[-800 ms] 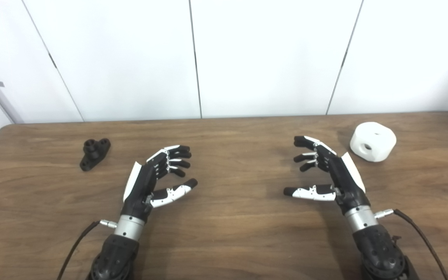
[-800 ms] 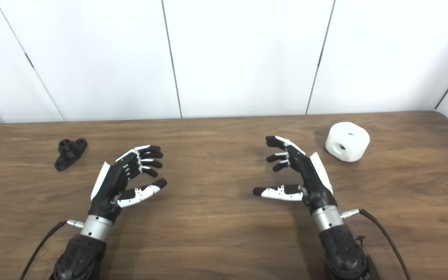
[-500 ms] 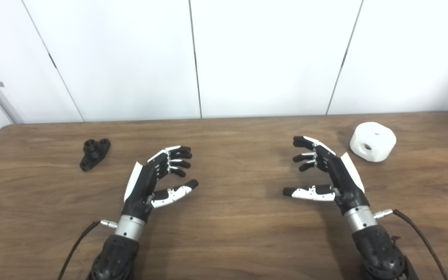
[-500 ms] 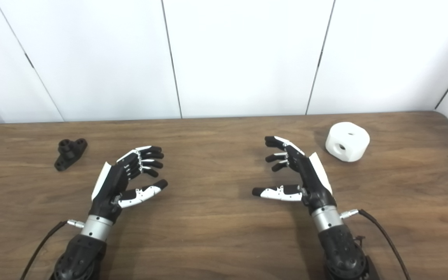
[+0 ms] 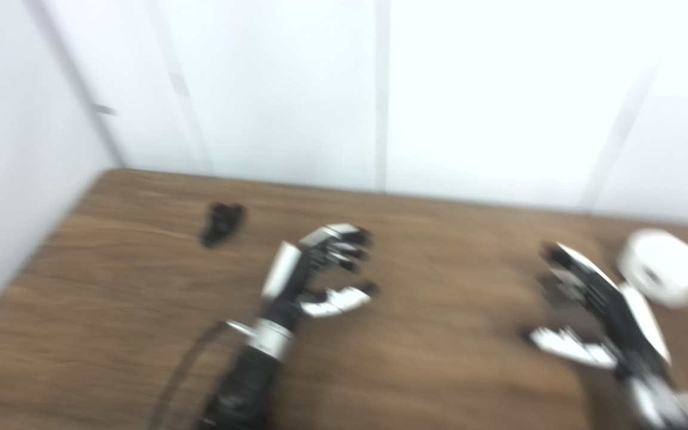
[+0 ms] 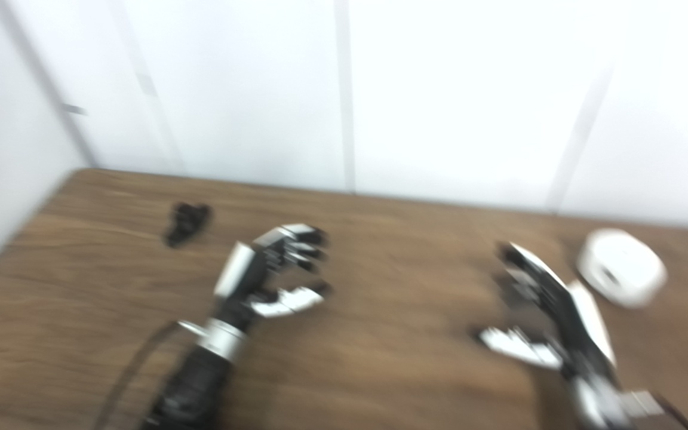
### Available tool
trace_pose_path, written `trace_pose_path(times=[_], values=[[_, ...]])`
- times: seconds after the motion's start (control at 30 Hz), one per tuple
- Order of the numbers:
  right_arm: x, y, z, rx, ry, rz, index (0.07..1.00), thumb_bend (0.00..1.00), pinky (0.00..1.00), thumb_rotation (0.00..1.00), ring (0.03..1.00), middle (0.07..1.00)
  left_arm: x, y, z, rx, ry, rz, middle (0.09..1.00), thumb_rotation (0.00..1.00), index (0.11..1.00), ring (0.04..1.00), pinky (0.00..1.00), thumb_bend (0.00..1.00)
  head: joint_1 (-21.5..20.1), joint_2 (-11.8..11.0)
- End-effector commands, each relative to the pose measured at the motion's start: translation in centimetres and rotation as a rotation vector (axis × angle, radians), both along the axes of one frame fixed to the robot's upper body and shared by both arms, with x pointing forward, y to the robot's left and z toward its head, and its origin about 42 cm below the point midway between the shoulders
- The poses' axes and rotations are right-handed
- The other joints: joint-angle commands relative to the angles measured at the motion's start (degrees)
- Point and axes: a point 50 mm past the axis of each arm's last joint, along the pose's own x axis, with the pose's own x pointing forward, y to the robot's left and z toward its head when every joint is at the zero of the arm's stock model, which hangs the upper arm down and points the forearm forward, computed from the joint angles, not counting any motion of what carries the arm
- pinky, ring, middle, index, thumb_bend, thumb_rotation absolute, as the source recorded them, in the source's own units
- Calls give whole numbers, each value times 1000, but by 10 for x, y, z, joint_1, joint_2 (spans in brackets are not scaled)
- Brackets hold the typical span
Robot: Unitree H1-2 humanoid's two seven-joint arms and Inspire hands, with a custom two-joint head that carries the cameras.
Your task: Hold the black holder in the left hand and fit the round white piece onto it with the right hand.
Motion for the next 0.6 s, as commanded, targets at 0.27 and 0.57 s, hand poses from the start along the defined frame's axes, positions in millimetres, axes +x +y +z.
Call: trace_pose_path(times=[0.27,0.57], values=[[0,0,34,13,-44,19,856,665,580,0,730,844,-5,-20,-13,-24,59,15,739,0,740,677,561,654,3,6],[-3,1,44,7,-48,28,861,653,587,0,750,856,-3,-2,0,6,44,18,713,0,710,636,522,652,6,9]])
